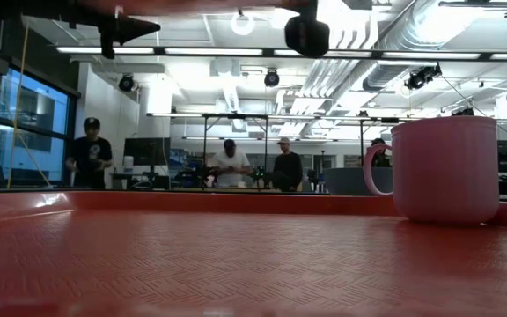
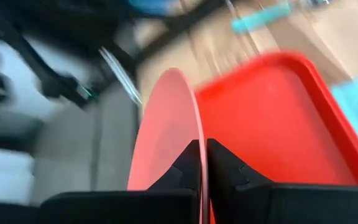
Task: Set up tray
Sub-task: Put the pink plate on the red serving tray to the bottom left of the pink mug
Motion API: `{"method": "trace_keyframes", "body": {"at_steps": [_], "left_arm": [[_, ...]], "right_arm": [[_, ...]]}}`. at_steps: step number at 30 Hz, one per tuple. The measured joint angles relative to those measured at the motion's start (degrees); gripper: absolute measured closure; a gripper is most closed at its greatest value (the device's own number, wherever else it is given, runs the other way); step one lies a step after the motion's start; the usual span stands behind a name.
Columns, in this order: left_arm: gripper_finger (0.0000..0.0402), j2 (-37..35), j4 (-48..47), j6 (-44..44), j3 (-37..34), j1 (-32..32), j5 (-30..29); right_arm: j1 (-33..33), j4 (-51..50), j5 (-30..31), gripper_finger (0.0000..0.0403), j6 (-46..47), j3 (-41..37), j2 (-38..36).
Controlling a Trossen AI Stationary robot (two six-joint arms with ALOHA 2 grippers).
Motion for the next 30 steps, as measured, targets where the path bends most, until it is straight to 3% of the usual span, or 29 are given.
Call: {"method": "trace_keyframes", "body": {"at_steps": [4,13,17,30], "left_arm": [[0.0209,0.0,0.0,-0.5,0.0,0.0,0.4],[0.0208,0.0,0.0,-1.1,0.0,0.0,0.9],[0.0209,0.0,0.0,-1.1,0.0,0.0,0.9],[0.0209,0.0,-1.3,-1.1,0.0,0.0,0.9]], "right_arm": [[0.0,-13.7,-3.1,0.0402,-6.3,11.2,7.4],[0.2,-17.7,-11.8,0.0403,-10.4,26.3,18.6],[0.1,-18.9,-14.9,0.0403,-11.3,27.0,21.4],[-1.2,-20.3,-15.0,0.0403,-12.8,24.5,28.4]]}}
